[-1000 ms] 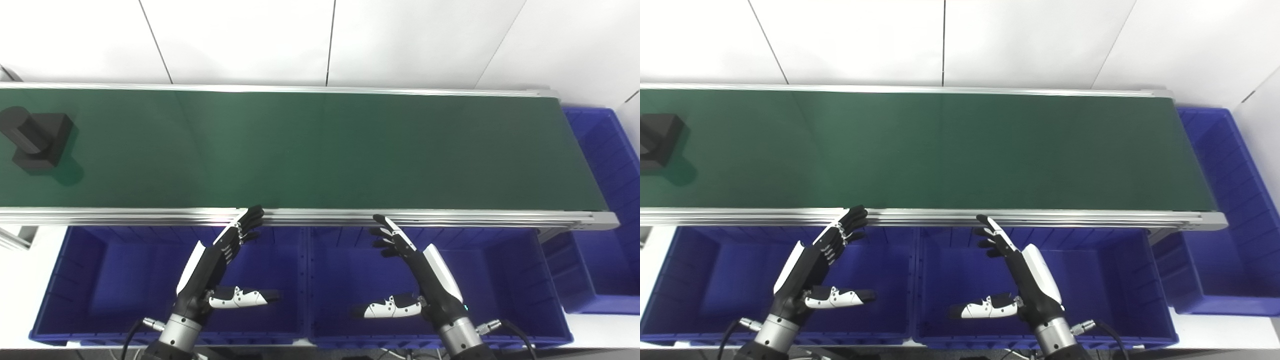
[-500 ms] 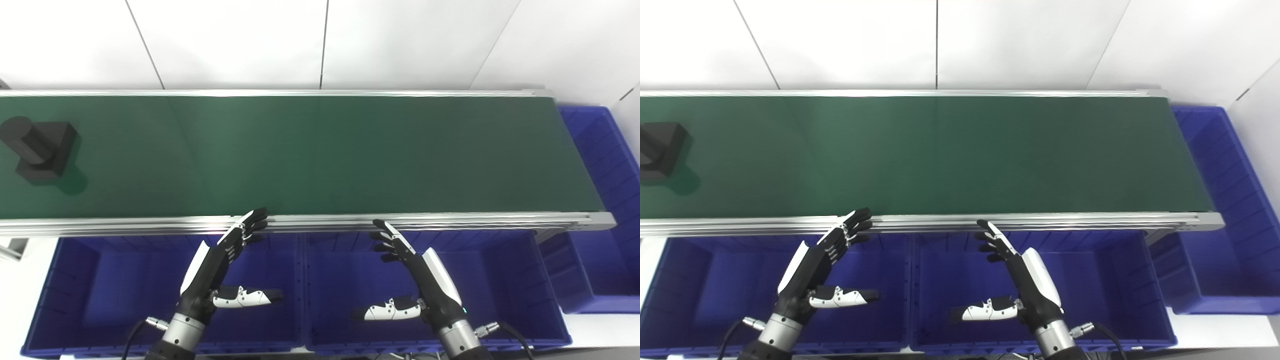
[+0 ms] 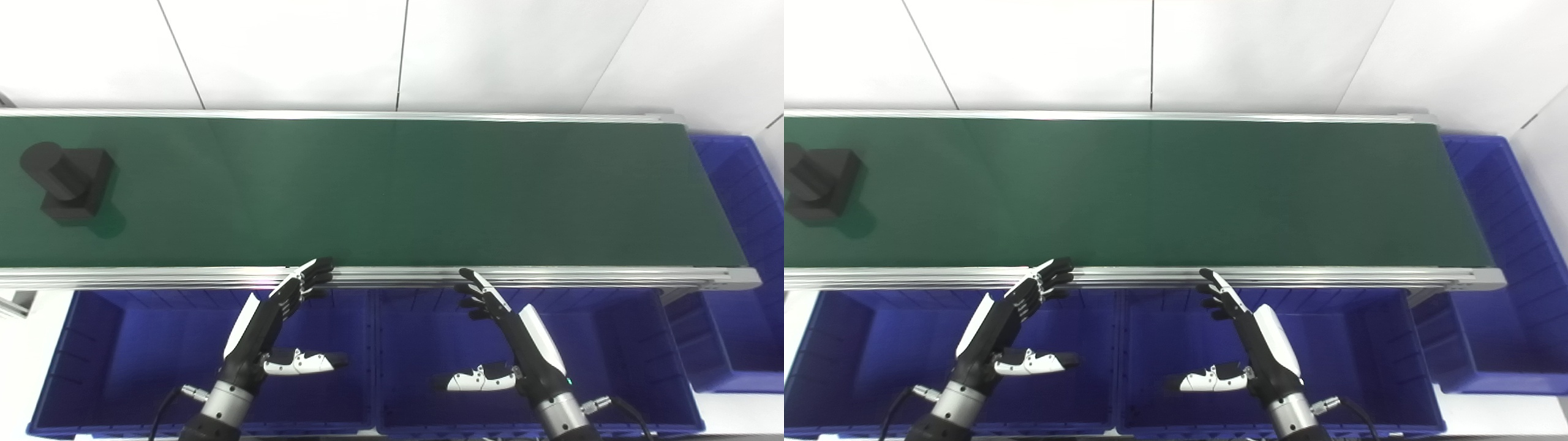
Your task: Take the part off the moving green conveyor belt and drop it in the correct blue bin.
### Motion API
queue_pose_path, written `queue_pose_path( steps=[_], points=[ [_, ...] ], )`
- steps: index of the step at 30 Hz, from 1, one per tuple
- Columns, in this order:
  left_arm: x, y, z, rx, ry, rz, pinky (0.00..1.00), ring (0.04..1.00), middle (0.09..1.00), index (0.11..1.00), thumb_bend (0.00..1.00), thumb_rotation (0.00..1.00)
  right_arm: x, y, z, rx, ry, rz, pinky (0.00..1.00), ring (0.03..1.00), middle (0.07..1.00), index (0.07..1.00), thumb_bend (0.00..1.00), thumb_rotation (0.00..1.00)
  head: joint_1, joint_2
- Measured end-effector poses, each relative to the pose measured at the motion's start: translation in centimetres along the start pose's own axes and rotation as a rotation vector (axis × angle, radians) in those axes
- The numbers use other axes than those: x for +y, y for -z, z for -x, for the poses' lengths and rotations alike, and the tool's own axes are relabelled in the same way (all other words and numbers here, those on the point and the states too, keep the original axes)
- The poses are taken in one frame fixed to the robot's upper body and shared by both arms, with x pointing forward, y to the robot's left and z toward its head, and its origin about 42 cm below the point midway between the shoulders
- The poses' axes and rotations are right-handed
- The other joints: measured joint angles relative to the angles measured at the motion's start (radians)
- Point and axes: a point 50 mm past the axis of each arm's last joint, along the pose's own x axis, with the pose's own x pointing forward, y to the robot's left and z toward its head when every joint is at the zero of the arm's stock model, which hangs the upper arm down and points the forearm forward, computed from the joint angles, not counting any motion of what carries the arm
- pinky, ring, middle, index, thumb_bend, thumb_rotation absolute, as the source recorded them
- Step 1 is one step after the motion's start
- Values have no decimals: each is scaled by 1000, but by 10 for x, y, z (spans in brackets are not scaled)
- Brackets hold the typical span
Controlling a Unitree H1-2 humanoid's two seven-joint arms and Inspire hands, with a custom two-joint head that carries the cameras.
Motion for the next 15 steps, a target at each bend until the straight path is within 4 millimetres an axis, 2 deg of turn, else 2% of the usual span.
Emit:
queue_pose_path(
  steps=[4, 15],
  points=[
    [4, 1, 4, 6, -5, -11, 767, 855, 883, 852, 875, 239, 0, 0, 0, 0, 2, 0, 740, 802, 853, 940, 898, 217, 5, -3],
    [-2, 4, 5, 16, -4, 3, 759, 850, 882, 849, 871, 247, 1, 2, 0, -8, 3, 5, 737, 796, 846, 937, 900, 215, 8, -9]
  ],
)
